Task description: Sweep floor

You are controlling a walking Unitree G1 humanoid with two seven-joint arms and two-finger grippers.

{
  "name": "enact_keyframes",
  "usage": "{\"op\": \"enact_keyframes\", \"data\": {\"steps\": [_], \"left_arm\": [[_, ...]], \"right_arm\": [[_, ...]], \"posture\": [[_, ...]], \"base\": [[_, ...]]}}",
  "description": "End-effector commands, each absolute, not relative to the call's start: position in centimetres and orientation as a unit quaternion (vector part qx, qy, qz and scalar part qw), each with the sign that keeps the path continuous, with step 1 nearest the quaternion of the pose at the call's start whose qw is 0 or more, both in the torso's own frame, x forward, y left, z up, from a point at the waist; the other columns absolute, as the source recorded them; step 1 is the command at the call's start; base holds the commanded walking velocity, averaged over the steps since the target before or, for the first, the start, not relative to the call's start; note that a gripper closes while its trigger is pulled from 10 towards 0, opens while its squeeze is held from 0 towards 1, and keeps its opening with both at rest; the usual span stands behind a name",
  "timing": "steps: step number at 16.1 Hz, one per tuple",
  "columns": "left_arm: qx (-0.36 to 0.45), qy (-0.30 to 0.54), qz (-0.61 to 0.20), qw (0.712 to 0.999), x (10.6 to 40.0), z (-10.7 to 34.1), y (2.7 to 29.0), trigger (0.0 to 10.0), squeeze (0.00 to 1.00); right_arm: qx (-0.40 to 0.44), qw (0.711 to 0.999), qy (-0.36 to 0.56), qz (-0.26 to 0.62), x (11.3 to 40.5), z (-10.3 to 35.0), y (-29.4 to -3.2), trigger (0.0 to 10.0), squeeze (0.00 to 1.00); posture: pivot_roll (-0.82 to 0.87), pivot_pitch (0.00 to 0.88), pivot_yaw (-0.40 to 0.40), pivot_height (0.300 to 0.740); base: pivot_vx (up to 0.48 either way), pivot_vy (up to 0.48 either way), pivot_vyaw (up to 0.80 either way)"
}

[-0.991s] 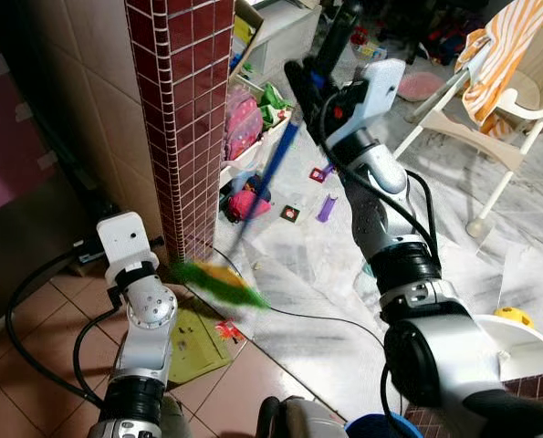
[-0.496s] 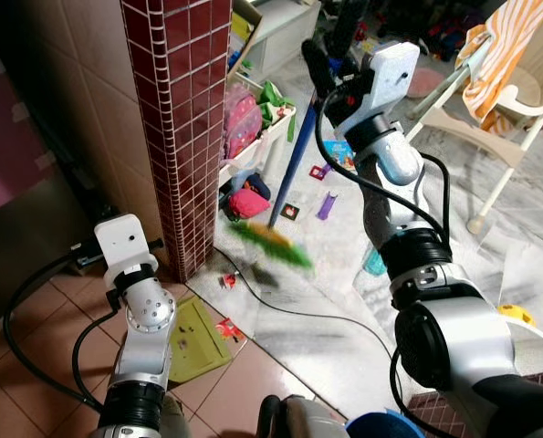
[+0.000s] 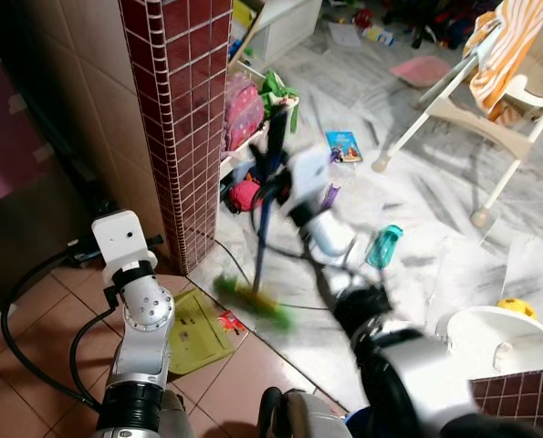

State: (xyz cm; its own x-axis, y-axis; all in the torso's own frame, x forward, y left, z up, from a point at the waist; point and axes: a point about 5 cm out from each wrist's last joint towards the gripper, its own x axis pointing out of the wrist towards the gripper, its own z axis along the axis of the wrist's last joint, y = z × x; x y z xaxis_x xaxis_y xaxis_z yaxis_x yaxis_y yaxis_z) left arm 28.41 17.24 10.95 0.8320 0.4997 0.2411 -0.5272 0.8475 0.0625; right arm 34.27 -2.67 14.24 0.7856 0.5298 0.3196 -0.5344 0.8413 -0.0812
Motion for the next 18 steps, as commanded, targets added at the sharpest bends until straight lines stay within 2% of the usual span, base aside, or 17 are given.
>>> {"op": "enact_keyframes", "data": {"steps": [1, 4, 7, 9, 12, 15, 18], "left_arm": [[0.063, -0.087, 0.257, 0.961, 28.3, 10.2, 16.6, 10.0, 0.00], [0.061, -0.087, 0.258, 0.960, 28.6, 10.3, 16.7, 10.0, 0.00], [0.059, -0.088, 0.255, 0.961, 29.2, 10.4, 16.6, 10.0, 0.00], [0.058, -0.088, 0.252, 0.962, 29.6, 10.4, 16.6, 10.0, 0.00], [0.060, -0.092, 0.242, 0.964, 30.3, 10.6, 16.4, 10.0, 0.00], [0.065, -0.096, 0.229, 0.966, 31.2, 10.9, 16.5, 10.0, 0.00], [0.074, -0.103, 0.219, 0.967, 31.6, 11.1, 17.2, 10.0, 0.00]], "right_arm": [[0.007, 0.941, -0.161, 0.298, 33.5, 13.4, -1.9, 10.0, 0.00], [0.035, 0.918, -0.152, 0.365, 32.0, 12.1, -1.4, 10.0, 0.00], [0.064, 0.907, -0.143, 0.390, 32.7, 12.7, -3.3, 10.0, 0.00], [0.089, 0.903, -0.151, 0.392, 33.2, 14.2, -4.6, 10.0, 0.00], [0.128, 0.890, -0.167, 0.404, 33.5, 16.4, -4.8, 10.0, 0.00], [0.170, 0.865, -0.174, 0.438, 33.6, 19.1, -5.4, 10.0, 0.00], [0.155, 0.876, -0.170, 0.424, 34.4, 20.2, -6.6, 10.0, 0.00]], "posture": [[0.10, 0.198, -0.166, 0.740], [0.08, 0.177, -0.165, 0.740], [0.04, 0.149, -0.165, 0.740], [0.02, 0.130, -0.158, 0.740], [-0.01, 0.106, -0.143, 0.740], [-0.01, 0.079, -0.119, 0.740], [-0.01, 0.066, -0.105, 0.740]], "base": [[0.000, 0.000, 0.00], [0.000, 0.000, 0.00], [0.000, 0.000, 0.00], [0.000, 0.000, 0.00], [0.000, 0.000, 0.00], [0.000, 0.000, 0.00], [0.000, 0.000, 0.00]]}}
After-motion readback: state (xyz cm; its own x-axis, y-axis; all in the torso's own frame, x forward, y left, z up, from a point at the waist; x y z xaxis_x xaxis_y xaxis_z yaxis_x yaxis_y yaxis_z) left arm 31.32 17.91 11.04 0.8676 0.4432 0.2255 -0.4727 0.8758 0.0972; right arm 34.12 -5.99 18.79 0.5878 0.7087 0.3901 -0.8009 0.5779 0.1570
